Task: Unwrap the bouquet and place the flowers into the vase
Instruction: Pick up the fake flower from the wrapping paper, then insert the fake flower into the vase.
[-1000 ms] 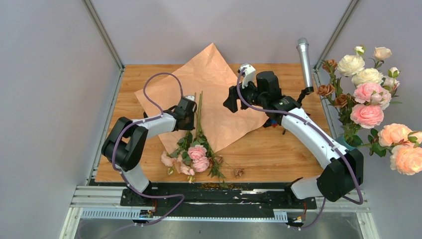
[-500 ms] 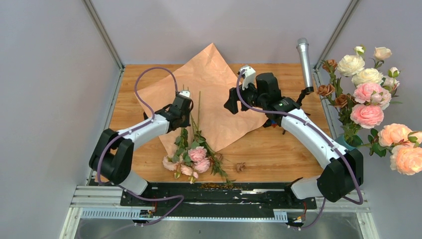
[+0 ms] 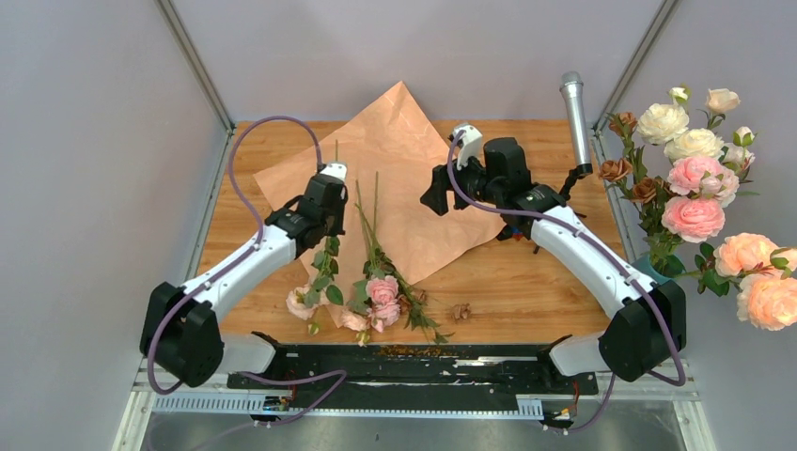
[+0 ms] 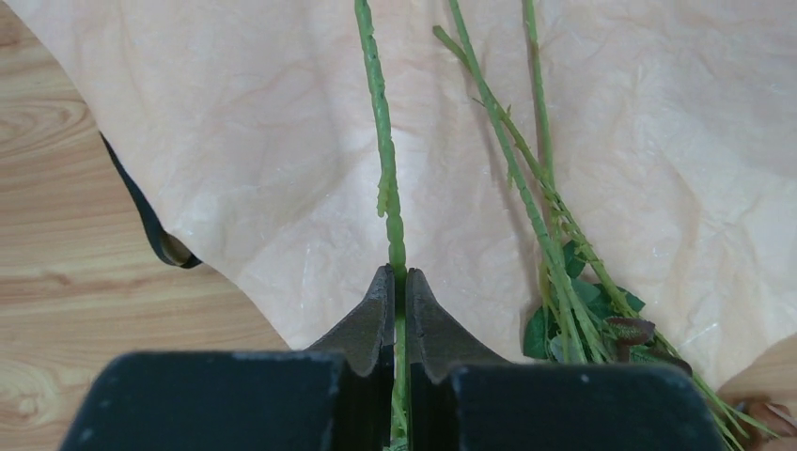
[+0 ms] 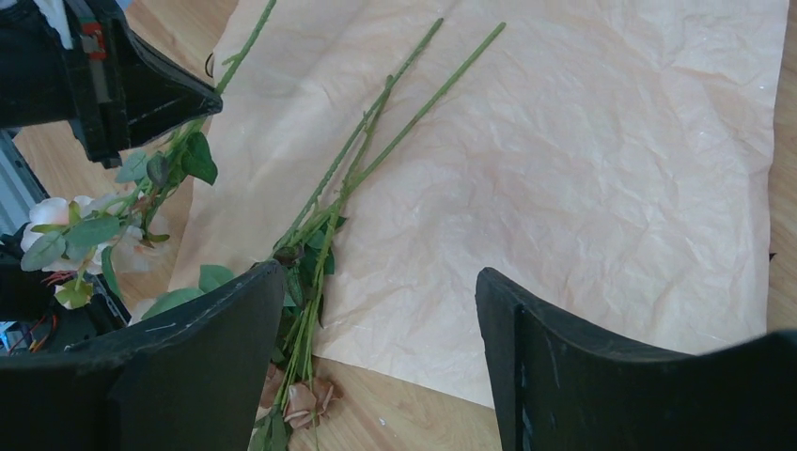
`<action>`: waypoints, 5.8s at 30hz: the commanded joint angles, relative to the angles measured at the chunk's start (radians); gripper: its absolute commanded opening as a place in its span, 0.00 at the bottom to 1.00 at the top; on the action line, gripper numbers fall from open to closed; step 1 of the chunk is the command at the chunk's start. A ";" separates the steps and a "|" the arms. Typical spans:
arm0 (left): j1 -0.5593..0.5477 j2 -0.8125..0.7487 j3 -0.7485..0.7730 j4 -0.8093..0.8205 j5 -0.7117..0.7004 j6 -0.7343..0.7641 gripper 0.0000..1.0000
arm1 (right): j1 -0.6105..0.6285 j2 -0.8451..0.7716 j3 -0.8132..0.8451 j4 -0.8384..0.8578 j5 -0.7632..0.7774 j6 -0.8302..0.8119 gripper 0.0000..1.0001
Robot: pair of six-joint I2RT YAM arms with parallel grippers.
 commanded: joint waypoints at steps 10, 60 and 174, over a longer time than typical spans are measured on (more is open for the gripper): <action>0.143 -0.188 0.201 -0.134 0.515 0.025 0.00 | 0.041 -0.104 -0.128 0.277 -0.304 -0.127 0.78; 0.156 -0.200 0.077 -0.246 1.047 -0.238 0.00 | 0.810 0.097 -0.303 0.732 0.615 -1.220 0.25; 0.276 -0.547 -0.125 0.027 -0.052 0.261 1.00 | -0.368 -0.568 0.033 -0.107 1.177 -0.533 0.00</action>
